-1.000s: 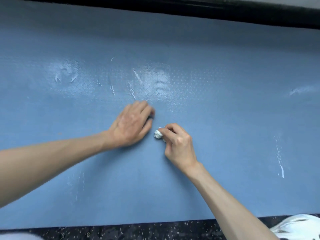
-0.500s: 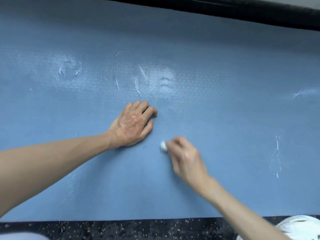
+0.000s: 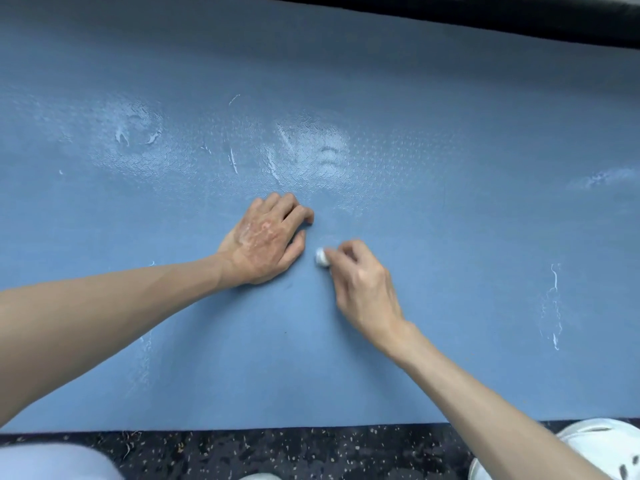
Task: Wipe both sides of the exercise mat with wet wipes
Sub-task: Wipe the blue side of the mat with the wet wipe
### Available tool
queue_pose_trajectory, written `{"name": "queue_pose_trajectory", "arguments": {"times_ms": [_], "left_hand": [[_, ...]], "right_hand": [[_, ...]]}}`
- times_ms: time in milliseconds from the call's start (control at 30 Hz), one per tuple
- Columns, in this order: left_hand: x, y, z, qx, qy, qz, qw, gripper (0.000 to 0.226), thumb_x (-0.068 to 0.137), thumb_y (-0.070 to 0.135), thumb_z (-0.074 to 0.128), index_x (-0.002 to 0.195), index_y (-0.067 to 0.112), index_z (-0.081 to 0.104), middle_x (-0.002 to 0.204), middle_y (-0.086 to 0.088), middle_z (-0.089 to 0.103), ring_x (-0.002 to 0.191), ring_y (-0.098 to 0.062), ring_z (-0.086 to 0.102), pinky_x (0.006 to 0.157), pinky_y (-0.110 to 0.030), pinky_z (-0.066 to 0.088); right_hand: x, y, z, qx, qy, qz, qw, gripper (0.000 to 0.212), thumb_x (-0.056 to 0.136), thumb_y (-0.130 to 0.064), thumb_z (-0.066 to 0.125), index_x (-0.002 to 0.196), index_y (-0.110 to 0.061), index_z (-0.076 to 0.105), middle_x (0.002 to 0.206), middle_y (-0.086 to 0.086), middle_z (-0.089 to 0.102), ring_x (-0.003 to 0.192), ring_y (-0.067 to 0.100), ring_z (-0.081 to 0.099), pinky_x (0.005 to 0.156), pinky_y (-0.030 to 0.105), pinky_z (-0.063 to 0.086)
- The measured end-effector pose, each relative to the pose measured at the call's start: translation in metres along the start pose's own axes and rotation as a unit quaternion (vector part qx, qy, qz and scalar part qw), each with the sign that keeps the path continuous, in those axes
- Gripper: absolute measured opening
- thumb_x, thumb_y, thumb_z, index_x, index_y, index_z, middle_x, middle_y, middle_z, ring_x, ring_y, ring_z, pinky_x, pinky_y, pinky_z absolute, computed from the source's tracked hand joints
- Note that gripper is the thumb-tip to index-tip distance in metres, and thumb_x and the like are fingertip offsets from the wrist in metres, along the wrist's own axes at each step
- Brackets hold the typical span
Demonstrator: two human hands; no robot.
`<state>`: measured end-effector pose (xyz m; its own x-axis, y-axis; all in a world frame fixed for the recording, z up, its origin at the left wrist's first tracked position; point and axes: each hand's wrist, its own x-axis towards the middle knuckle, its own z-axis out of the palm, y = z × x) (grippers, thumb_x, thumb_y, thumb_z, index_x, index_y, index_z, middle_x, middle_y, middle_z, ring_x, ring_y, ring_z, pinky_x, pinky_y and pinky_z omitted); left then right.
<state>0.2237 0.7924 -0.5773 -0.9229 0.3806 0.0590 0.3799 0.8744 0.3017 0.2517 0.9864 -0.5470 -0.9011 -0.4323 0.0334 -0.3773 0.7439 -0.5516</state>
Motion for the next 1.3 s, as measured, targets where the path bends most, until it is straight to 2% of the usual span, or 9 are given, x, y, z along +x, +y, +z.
{"name": "queue_pose_trajectory", "arguments": {"times_ms": [100,167,267,400,533,667,967,1133,1300], "left_hand": [[0.000,0.000,0.000,-0.002,-0.002,-0.001,1.000,0.023,0.091,0.028,0.042,0.104,0.014,0.054,0.094,-0.008,0.051,0.081,-0.027,0.044,0.073,-0.039,0.033],[0.000,-0.001,0.000,-0.002,-0.001,-0.002,1.000,0.023,0.091,0.027,0.042,0.105,0.014,0.053,0.094,-0.007,0.051,0.081,-0.026,0.044,0.072,-0.038,0.033],[0.000,0.000,0.000,-0.002,0.002,-0.001,1.000,0.021,0.091,0.027,0.042,0.104,0.014,0.053,0.093,-0.007,0.050,0.080,-0.026,0.043,0.072,-0.038,0.033],[0.000,0.001,-0.001,0.001,-0.001,-0.001,1.000,0.023,0.090,0.027,0.042,0.103,0.013,0.054,0.093,-0.008,0.051,0.080,-0.027,0.044,0.071,-0.039,0.034],[0.000,0.001,0.000,0.003,-0.003,-0.004,1.000,0.023,0.091,0.028,0.041,0.104,0.014,0.053,0.093,-0.008,0.051,0.081,-0.027,0.045,0.073,-0.040,0.034],[0.000,0.001,0.002,0.002,0.007,-0.002,1.000,0.023,0.091,0.027,0.041,0.104,0.013,0.054,0.093,-0.009,0.051,0.080,-0.027,0.043,0.072,-0.039,0.034],[0.000,0.002,0.001,0.005,0.006,0.001,1.000,0.023,0.091,0.027,0.040,0.104,0.013,0.053,0.092,-0.009,0.051,0.080,-0.028,0.044,0.072,-0.039,0.033],[0.000,0.001,0.002,-0.003,0.000,-0.005,1.000,0.021,0.091,0.029,0.039,0.105,0.016,0.049,0.094,-0.009,0.051,0.080,-0.025,0.041,0.072,-0.037,0.031],[0.000,0.001,0.002,-0.003,-0.002,-0.001,1.000,0.022,0.090,0.029,0.040,0.105,0.016,0.049,0.094,-0.009,0.051,0.080,-0.025,0.040,0.072,-0.036,0.030]], "right_hand": [[-0.088,-0.011,0.003,0.033,-0.091,-0.040,0.995,0.035,0.105,-0.022,0.030,0.100,-0.008,0.061,0.086,0.001,0.045,0.068,0.017,0.040,0.055,0.027,0.037],[-0.144,-0.017,-0.003,0.035,-0.170,-0.058,0.983,0.017,0.097,-0.009,0.045,0.104,-0.016,0.058,0.093,-0.005,0.043,0.075,0.011,0.039,0.055,0.023,0.039],[-0.167,-0.013,-0.015,0.037,-0.237,-0.092,0.967,0.032,0.084,-0.001,0.055,0.106,-0.024,0.054,0.097,-0.006,0.043,0.078,0.009,0.040,0.052,0.017,0.038],[-0.097,0.007,-0.013,0.036,-0.148,-0.101,0.983,0.027,0.093,-0.005,0.033,0.104,-0.013,0.057,0.092,0.006,0.054,0.072,0.023,0.051,0.054,0.029,0.046],[0.007,0.034,-0.023,-0.015,-0.018,-0.011,1.000,0.023,0.084,-0.001,0.050,0.098,-0.008,0.066,0.086,0.014,0.057,0.064,0.031,0.056,0.053,0.034,0.048],[0.010,0.041,-0.029,-0.043,-0.005,0.001,0.999,0.026,0.089,-0.010,0.043,0.097,-0.006,0.067,0.086,0.012,0.056,0.064,0.032,0.054,0.052,0.036,0.047],[-0.165,0.034,-0.046,0.017,-0.257,-0.135,0.957,0.021,0.093,-0.009,0.046,0.108,-0.019,0.056,0.097,-0.003,0.045,0.076,0.012,0.043,0.055,0.021,0.043],[-0.039,0.051,-0.039,-0.031,-0.161,-0.168,0.972,0.028,0.099,-0.013,0.040,0.108,-0.004,0.065,0.094,0.016,0.056,0.078,0.028,0.054,0.063,0.036,0.049],[0.078,0.077,-0.048,-0.067,-0.002,-0.044,0.997,0.044,0.090,-0.031,0.034,0.094,-0.005,0.070,0.088,0.016,0.056,0.069,0.033,0.055,0.059,0.034,0.044]]}}
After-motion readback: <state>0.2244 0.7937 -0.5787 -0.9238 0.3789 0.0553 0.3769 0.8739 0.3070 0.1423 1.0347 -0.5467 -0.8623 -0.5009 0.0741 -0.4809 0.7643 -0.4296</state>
